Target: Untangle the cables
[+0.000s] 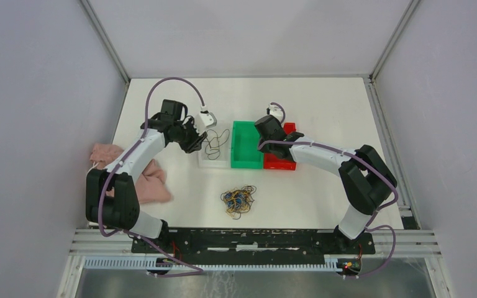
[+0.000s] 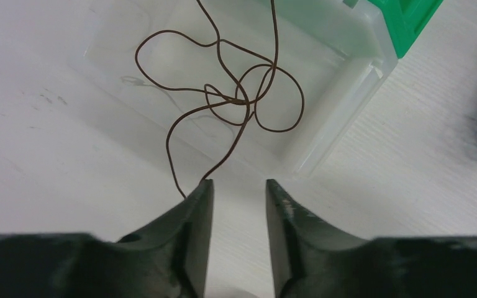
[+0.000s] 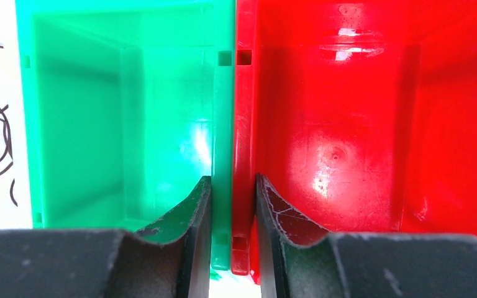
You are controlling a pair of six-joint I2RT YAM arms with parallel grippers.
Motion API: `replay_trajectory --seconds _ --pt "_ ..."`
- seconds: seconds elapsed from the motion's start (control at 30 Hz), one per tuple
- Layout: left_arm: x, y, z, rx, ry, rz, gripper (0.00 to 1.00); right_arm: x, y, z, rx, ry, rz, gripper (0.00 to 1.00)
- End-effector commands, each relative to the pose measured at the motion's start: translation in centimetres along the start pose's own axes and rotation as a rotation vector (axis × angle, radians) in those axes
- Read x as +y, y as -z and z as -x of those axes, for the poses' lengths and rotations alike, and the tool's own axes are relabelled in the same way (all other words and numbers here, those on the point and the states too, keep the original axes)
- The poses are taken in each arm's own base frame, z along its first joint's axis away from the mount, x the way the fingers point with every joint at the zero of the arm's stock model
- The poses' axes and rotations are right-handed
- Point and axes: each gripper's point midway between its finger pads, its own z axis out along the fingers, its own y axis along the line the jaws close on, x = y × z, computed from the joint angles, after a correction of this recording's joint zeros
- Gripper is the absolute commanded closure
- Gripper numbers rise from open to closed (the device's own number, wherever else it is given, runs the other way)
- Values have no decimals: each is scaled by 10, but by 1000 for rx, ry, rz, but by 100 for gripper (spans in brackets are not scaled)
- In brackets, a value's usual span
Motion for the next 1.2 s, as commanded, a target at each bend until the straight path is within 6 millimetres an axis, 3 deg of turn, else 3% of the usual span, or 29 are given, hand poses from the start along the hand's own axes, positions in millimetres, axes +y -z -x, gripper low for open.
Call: replay_trajectory --seconds 0.0,0.1,0.27,0.6,0.73,0.87,1.03,1.17 --pt "18 25 24 -20 -69 82 49 10 4 -12 55 -54 55 97" --pt "19 32 23 7 -82 67 39 10 5 -12 54 -54 55 97" --pt "19 37 20 37 -97 37 30 8 5 -14 57 -51 50 97" --pt "18 11 -10 114 -89 -15 34 9 7 -11 53 -47 56 97" --pt "34 0 -8 95 -75 56 42 10 6 -13 58 -47 59 97" --pt "44 -5 1 49 -69 95 56 12 6 -13 60 -48 63 98" --pt "36 -7 12 -2 -37 64 85 12 5 -13 60 -51 65 99" --pt "21 -8 18 -31 3 26 97 13 5 -14 63 -54 69 100"
